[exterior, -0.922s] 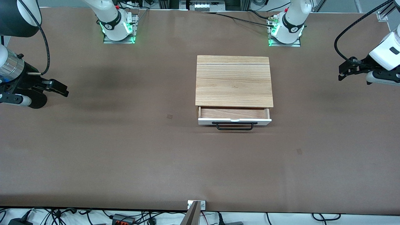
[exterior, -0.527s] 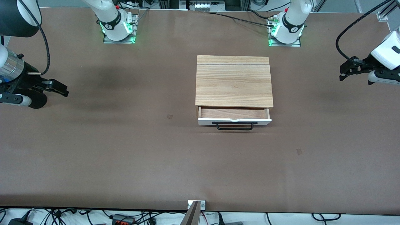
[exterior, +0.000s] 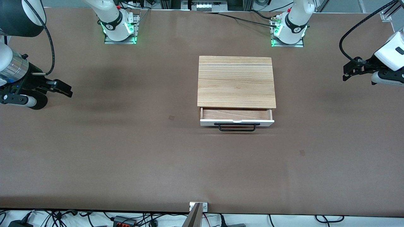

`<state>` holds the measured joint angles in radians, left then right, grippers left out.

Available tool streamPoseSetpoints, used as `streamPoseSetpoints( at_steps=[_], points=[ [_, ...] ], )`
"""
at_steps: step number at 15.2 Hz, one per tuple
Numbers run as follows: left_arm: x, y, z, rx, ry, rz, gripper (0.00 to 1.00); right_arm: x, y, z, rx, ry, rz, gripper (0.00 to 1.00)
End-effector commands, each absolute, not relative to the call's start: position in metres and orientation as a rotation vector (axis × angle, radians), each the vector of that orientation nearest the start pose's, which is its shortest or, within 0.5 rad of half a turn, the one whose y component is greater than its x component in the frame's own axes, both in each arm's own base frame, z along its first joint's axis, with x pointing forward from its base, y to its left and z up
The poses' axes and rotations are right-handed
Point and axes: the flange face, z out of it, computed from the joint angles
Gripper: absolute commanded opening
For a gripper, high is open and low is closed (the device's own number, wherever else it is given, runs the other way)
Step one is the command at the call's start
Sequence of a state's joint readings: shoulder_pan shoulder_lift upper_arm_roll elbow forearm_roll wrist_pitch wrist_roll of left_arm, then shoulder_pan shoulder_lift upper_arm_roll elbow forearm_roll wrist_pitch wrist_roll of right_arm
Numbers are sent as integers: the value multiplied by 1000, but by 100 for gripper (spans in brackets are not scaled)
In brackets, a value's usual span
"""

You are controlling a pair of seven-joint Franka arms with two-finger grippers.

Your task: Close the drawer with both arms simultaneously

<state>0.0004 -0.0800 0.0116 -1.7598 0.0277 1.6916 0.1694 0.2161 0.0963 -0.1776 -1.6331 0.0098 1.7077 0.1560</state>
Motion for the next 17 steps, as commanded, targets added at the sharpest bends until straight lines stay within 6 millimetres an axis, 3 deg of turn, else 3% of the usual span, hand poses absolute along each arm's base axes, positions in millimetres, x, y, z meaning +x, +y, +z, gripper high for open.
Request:
streamPoseSetpoints(
  at_steps=[1, 5, 8, 12, 14, 15, 17],
  points=[
    [545, 5, 595, -3086, 253, 3, 100, 585, 28, 556, -3149, 172, 37, 100],
    [559, -3, 583, -3084, 284, 29, 100, 585, 29, 557, -3153, 150, 35, 100],
    [575, -17, 562, -3091, 310, 25, 100, 582, 30, 554, -3156, 150, 85, 100],
    [598, -31, 525, -3252, 257, 6, 100, 581, 34, 552, -3160, 143, 107, 100],
    [610, -38, 510, -3297, 237, -29, 100, 585, 61, 539, -3169, 77, 124, 100],
    [615, -47, 502, -3307, 245, -43, 100, 591, 65, 528, -3158, 80, 125, 100],
    [626, -63, 489, -3313, 268, -110, 100, 610, 94, 509, -3093, 68, 67, 100]
  ],
)
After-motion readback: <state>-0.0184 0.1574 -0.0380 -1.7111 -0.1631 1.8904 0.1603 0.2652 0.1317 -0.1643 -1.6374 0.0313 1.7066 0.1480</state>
